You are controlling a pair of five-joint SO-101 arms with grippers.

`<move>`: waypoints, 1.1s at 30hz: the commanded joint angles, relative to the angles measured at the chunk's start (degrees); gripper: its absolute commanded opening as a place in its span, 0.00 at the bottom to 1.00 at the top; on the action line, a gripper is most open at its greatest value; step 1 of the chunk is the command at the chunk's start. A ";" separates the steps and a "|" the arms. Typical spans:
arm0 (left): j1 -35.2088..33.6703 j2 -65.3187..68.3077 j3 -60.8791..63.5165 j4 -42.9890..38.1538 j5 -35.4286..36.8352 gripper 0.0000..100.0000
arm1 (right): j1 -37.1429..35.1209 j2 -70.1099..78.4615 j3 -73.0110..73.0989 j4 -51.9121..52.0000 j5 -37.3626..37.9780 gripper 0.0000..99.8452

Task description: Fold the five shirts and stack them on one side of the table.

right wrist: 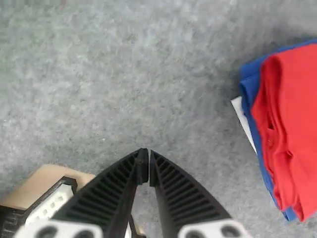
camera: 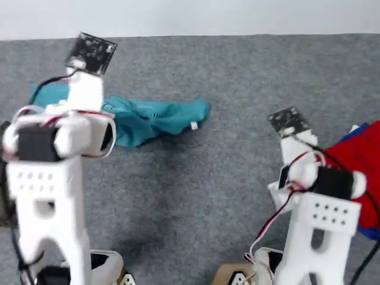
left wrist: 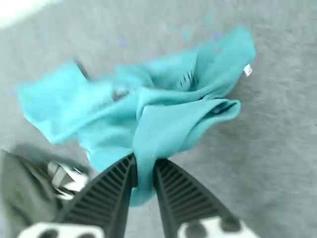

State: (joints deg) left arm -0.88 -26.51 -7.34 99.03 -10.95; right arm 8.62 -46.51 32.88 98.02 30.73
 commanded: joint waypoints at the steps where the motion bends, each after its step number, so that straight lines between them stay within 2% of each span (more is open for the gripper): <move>1: -5.36 -7.82 -1.89 1.49 -5.27 0.00 | -2.51 -5.85 3.52 -1.63 -0.44 0.01; 7: -18.73 -13.19 -1.89 1.49 -11.16 0.00 | -3.91 -9.80 6.77 -3.03 -0.35 0.01; 12: -23.74 -14.51 -1.54 1.49 -13.89 0.00 | -4.88 -9.71 6.86 -8.48 -0.53 0.01; 15: -23.91 -14.86 0.84 1.49 -14.07 0.00 | -10.33 -9.63 6.95 -10.95 -0.53 0.01; 21: -24.18 -14.59 4.88 1.41 -14.07 0.00 | -26.42 -6.64 7.03 -16.04 -0.35 0.01; 28: -24.26 -14.77 8.40 1.32 -13.98 0.00 | -40.31 8.84 6.95 -20.09 -0.62 0.01; 33: -25.58 -14.42 11.38 0.18 -13.89 0.00 | -47.60 19.91 6.86 -27.82 -0.35 0.01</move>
State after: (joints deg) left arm -24.97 -40.48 2.68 99.38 -24.57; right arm -35.60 -31.56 40.09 74.46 30.73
